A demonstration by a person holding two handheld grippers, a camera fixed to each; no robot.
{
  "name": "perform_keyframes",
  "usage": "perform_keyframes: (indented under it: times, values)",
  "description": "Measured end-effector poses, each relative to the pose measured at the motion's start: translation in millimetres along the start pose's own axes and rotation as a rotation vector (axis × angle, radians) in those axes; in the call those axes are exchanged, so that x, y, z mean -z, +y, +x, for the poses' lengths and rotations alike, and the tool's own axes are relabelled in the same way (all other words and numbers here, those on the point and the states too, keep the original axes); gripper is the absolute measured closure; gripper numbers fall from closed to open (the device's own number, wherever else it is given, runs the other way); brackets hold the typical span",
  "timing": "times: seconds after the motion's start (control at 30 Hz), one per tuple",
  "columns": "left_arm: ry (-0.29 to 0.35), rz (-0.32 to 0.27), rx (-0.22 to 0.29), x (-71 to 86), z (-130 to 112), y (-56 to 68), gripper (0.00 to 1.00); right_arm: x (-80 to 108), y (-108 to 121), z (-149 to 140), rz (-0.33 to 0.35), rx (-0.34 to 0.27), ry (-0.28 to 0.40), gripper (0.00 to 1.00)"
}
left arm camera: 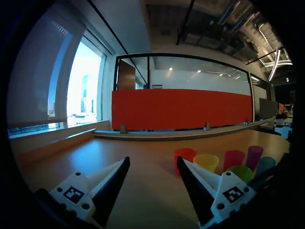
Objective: Pour water
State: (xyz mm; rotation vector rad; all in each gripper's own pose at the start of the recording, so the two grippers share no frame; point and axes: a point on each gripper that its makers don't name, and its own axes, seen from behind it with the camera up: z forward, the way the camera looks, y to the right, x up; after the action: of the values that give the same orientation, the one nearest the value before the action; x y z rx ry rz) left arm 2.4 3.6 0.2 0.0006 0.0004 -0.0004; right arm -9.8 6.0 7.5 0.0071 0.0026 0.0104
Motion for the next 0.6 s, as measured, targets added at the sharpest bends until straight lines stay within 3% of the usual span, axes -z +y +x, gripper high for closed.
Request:
perform_keyframes:
  times: [0.6]
  values:
    - [0.0,0.0,0.0,-0.7,-0.1,-0.5,0.09,3.5,-2.0,0.4,0.001,0.011,0.003,0.0]
